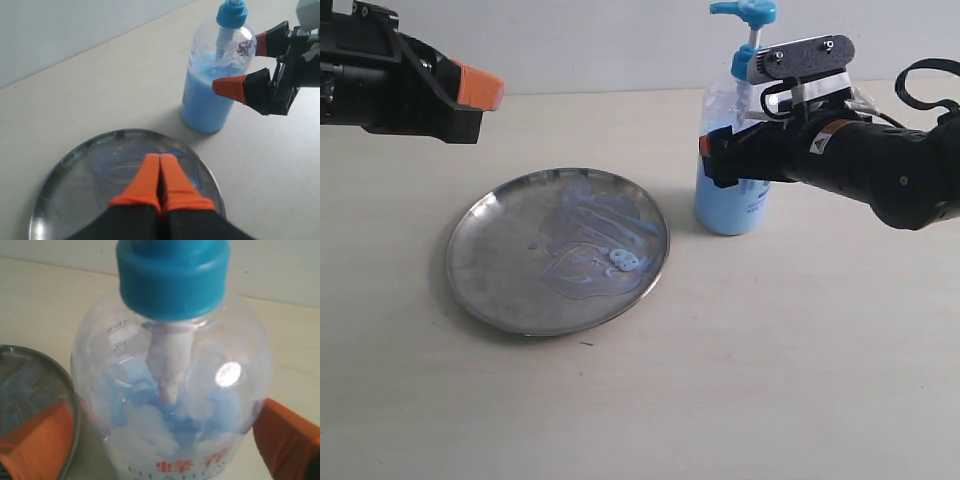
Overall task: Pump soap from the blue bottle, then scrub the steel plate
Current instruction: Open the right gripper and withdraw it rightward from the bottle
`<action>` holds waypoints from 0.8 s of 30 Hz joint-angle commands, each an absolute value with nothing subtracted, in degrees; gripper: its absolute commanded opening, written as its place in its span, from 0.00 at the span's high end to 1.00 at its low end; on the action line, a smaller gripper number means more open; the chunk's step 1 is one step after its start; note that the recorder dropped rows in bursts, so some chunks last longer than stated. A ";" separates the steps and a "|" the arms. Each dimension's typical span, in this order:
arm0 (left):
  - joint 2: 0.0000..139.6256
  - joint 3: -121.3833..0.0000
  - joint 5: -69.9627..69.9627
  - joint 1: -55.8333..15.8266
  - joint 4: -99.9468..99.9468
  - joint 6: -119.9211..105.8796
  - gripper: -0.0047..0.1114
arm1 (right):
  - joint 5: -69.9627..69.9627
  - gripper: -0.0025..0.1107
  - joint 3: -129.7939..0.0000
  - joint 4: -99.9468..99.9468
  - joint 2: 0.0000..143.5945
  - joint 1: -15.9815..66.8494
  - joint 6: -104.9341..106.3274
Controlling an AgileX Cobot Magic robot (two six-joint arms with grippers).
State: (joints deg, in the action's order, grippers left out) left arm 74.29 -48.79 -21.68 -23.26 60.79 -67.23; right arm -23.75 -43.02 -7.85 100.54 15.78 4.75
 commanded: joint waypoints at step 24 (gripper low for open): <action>73.89 -48.72 -21.58 -23.37 63.36 -67.24 0.96 | -16.25 0.16 -32.93 -12.02 80.64 15.70 0.00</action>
State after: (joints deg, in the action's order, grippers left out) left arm 74.29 -48.79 -21.59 -23.26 62.27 -67.23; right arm -16.13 -33.21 -11.66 81.16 15.78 0.40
